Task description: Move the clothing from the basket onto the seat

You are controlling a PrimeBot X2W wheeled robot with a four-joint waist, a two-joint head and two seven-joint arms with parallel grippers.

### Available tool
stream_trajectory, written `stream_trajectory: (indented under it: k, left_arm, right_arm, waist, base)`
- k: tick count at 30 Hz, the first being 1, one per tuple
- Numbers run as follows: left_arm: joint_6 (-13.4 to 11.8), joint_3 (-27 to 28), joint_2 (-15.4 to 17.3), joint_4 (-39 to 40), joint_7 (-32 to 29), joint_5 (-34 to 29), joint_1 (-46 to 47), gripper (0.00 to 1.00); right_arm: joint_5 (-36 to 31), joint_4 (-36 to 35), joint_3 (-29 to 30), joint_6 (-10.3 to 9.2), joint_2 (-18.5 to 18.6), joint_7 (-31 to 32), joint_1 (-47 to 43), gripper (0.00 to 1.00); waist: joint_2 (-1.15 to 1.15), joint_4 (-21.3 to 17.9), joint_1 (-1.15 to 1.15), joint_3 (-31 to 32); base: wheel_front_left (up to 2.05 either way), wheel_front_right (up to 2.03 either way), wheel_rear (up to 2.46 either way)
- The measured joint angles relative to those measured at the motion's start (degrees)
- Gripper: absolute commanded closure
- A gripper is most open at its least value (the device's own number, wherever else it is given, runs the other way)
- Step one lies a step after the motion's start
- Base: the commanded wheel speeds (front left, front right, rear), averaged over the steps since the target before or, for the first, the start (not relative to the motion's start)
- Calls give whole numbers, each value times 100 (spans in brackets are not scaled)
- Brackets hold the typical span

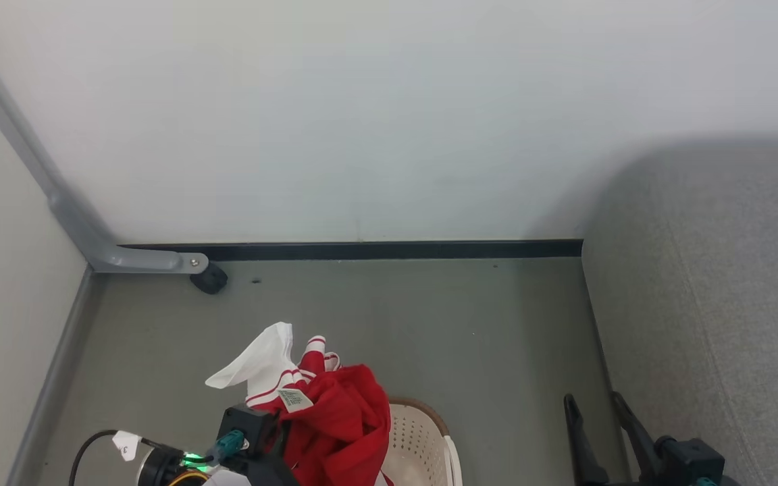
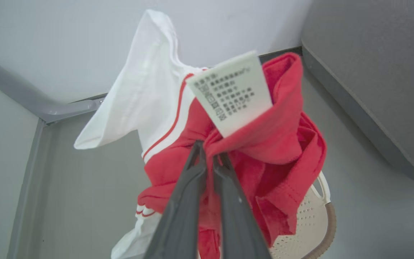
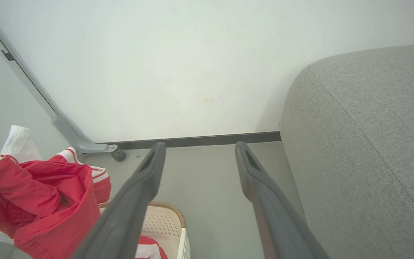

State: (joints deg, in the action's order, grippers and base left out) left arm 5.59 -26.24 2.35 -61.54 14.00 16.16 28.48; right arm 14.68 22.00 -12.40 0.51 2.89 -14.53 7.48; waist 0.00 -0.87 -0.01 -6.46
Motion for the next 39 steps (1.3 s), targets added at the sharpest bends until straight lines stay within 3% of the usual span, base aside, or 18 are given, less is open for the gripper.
stream_trajectory:
  k: [17, 30, 39]
  left_arm:
    - [7, 377, 48, 2090, 24, 85, -741, 100]
    - [7, 444, 130, 3519, 25, -22, -1216, 100]
    - [100, 246, 133, 4240, 29, -233, -1271, 100]
  right_arm:
    - [-278, -557, -271, 312, 71, 0, -482, 0]
    - [-722, -834, -1044, 604, 401, 0, -484, 0]
    - [-981, -917, -1396, 610, 501, 0, -327, 0]
  waist:
    - [0, 251, 0, 598]
    - [0, 316, 1, 677]
    - [1, 351, 1, 610]
  base:
    - [0, 0, 0]
    - [0, 0, 0]
    - [0, 0, 0]
